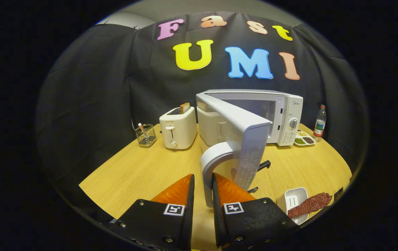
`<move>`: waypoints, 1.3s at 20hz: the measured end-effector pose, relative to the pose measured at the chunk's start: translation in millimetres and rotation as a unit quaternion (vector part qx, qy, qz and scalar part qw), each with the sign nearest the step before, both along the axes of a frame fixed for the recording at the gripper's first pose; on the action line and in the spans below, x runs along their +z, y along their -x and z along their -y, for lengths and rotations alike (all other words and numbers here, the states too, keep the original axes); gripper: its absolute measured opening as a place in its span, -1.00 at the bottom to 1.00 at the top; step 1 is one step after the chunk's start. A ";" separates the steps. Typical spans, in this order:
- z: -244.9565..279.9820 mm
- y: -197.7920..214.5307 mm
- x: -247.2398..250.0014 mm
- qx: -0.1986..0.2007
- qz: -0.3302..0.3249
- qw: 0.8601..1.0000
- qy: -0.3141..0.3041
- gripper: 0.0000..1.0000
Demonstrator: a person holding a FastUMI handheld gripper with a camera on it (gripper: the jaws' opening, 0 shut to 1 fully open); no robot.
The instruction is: Open the microwave, put the food inside, and close the microwave door.
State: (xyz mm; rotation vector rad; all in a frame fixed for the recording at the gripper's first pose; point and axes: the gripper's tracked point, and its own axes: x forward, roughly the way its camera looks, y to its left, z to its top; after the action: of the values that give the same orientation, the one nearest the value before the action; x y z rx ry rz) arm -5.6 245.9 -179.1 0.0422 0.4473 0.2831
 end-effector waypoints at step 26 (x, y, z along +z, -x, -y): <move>176.7 18.3 23.6 0.003 0.034 0.999 -0.036 1.00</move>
State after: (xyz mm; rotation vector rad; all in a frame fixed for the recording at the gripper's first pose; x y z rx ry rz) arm -23.9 69.3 -155.5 0.1006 0.3703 0.3049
